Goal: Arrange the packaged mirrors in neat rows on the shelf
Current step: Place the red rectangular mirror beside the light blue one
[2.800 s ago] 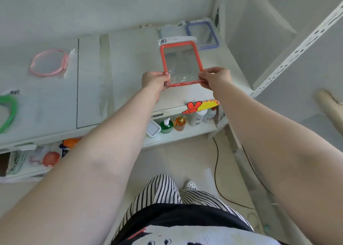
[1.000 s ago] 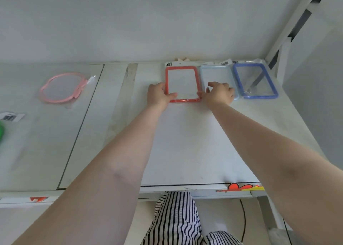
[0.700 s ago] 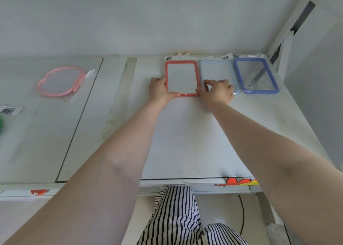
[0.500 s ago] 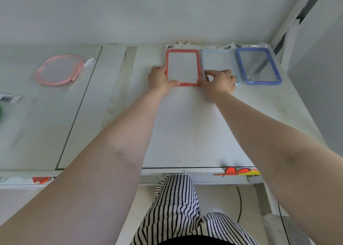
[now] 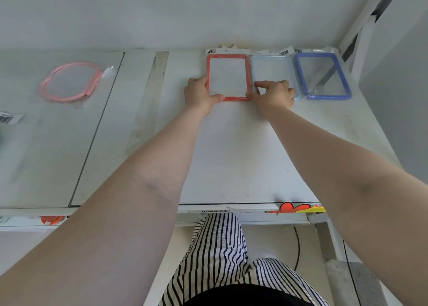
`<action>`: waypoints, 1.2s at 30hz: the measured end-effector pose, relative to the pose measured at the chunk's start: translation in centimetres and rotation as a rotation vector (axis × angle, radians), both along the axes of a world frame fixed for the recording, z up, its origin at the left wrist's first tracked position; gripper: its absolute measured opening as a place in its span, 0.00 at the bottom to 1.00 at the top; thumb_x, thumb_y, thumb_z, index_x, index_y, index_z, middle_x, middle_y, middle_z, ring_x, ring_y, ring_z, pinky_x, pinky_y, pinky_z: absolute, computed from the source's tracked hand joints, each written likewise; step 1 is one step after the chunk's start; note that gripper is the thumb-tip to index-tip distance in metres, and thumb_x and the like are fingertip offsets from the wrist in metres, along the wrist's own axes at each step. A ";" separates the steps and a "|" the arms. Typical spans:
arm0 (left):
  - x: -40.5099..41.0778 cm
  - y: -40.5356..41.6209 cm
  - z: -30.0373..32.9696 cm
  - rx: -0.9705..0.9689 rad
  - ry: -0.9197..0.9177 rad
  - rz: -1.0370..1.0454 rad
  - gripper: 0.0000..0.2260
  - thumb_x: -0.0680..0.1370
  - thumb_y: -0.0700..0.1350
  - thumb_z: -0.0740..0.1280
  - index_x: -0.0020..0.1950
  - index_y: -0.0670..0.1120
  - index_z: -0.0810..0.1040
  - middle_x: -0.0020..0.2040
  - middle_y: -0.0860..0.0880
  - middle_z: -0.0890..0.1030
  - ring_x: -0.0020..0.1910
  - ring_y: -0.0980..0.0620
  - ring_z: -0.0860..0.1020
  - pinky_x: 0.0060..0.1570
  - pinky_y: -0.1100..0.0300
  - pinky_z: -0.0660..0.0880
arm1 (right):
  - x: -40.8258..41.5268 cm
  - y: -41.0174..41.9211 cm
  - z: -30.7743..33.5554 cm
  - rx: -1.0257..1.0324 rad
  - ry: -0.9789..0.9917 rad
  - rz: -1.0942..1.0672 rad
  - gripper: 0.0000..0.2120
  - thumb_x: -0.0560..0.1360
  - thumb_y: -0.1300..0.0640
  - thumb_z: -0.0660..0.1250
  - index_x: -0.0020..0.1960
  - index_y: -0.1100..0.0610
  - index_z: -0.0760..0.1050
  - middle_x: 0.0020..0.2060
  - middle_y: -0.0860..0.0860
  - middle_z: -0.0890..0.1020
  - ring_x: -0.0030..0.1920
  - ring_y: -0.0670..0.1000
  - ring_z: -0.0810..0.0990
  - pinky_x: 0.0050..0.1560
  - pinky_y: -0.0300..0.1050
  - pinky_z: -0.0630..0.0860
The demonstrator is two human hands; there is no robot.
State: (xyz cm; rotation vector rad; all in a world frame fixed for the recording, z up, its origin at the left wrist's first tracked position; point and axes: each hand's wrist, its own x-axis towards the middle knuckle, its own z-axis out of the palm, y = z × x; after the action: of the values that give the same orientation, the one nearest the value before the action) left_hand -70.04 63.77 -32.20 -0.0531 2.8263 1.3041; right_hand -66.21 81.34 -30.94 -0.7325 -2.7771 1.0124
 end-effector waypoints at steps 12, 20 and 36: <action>0.5 0.1 0.6 -0.055 -0.021 0.021 0.31 0.65 0.53 0.77 0.66 0.48 0.74 0.61 0.43 0.74 0.59 0.43 0.76 0.64 0.53 0.72 | -0.1 0.3 0.2 -0.027 0.024 -0.006 0.20 0.72 0.43 0.71 0.62 0.46 0.78 0.63 0.53 0.72 0.66 0.57 0.65 0.65 0.49 0.68; 3.8 -0.2 3.8 -0.178 -0.042 0.032 0.31 0.73 0.56 0.70 0.70 0.43 0.67 0.67 0.41 0.70 0.67 0.41 0.69 0.65 0.56 0.67 | 3.0 0.5 2.8 -0.157 0.032 0.028 0.21 0.72 0.47 0.71 0.64 0.49 0.75 0.62 0.51 0.76 0.67 0.51 0.65 0.49 0.43 0.69; 22.1 -4.8 11.7 -0.273 -0.146 -0.072 0.27 0.73 0.45 0.71 0.71 0.46 0.69 0.69 0.45 0.73 0.68 0.46 0.72 0.67 0.57 0.68 | 18.5 -5.8 10.0 -0.028 -0.145 0.524 0.22 0.72 0.50 0.71 0.65 0.49 0.75 0.60 0.51 0.79 0.58 0.53 0.78 0.56 0.49 0.77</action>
State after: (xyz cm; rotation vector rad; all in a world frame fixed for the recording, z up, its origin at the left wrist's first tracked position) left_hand -47.90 59.01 -20.49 -0.0487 2.8288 0.8566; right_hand -47.67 75.50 -20.94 -0.0681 -3.1700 1.1069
